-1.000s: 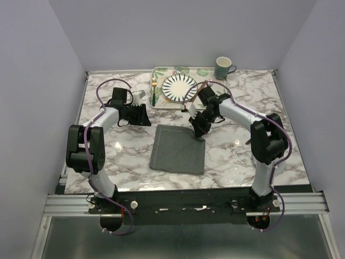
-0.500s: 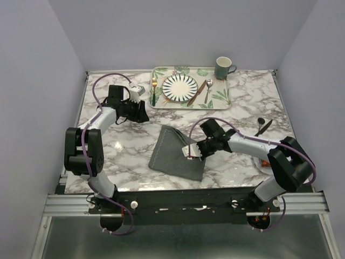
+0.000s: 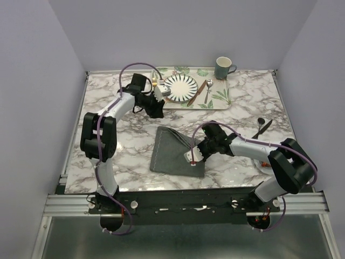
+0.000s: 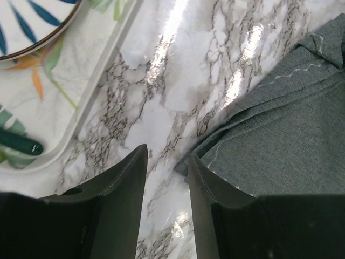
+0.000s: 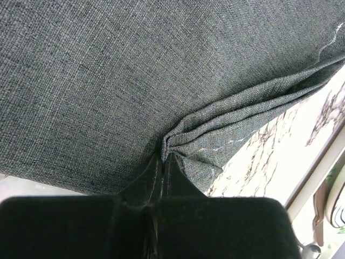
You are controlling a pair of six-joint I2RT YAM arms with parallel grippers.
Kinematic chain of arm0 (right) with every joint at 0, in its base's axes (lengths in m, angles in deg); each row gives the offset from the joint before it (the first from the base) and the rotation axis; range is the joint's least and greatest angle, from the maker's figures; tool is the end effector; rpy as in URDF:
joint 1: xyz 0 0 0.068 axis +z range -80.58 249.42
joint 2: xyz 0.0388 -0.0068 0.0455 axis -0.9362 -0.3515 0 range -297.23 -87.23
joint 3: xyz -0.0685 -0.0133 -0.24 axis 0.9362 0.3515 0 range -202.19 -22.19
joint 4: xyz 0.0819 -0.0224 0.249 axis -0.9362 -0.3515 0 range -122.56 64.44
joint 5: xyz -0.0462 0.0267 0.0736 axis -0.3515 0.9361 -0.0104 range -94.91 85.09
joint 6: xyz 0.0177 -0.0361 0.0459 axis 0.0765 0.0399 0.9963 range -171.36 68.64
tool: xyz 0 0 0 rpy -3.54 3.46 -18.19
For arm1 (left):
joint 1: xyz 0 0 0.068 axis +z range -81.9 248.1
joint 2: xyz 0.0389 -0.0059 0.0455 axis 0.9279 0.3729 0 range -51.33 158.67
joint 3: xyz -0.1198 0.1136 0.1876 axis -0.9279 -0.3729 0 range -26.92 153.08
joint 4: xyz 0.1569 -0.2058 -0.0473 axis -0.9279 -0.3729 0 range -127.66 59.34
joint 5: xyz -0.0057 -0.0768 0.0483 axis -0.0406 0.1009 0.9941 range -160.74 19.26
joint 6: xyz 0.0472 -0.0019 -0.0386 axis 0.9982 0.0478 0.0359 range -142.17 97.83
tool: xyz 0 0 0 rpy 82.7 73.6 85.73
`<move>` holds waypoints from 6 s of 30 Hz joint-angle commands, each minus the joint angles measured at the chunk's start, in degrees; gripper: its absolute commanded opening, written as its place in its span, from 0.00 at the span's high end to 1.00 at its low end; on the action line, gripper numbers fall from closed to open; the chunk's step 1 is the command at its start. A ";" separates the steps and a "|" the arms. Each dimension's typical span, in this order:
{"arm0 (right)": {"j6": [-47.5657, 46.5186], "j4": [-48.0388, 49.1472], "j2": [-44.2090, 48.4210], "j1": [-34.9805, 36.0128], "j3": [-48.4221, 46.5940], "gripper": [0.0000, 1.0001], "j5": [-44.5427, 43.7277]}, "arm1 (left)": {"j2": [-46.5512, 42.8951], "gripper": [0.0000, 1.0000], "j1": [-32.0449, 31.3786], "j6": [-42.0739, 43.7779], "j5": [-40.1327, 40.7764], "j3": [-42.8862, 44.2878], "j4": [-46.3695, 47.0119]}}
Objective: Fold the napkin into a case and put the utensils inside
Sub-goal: Fold the lower triangle-folded napkin at the center of the board.
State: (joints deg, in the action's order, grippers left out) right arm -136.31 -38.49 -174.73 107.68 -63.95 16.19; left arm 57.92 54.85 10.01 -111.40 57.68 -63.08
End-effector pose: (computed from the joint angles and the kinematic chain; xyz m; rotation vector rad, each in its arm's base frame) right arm 0.2138 0.1896 0.1191 -2.2574 1.0723 0.1494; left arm 0.3899 -0.1224 0.2008 1.1534 2.0835 -0.7502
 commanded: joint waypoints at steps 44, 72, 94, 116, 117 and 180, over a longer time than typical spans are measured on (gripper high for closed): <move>6.46 -2.45 5.24 -3.63 -2.19 0.99 -0.98 | 3.08 1.00 -6.96 15.45 1.82 4.79 -16.53; 4.36 -4.91 9.72 -4.51 6.34 0.99 2.72 | -11.34 1.00 -10.82 7.90 2.08 -18.93 -12.76; 2.42 -3.51 8.67 -4.51 6.60 0.99 2.72 | -13.28 0.46 -8.19 12.45 6.03 -9.98 -5.71; 3.74 -3.51 9.11 -4.51 5.63 0.99 2.80 | 0.96 0.50 -10.65 26.61 5.60 -1.45 -12.92; 3.82 -3.51 9.19 -4.42 5.55 0.99 2.80 | 1.05 0.52 -10.74 27.05 5.68 -1.71 -13.19; 10.77 -4.83 8.14 -4.60 3.61 0.99 2.45 | -13.10 0.58 -18.47 22.13 16.67 -31.95 -1.24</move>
State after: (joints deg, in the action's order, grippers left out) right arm -125.79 -43.67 -165.62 103.42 -58.68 18.53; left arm 44.34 36.84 29.51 -101.89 29.09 -64.46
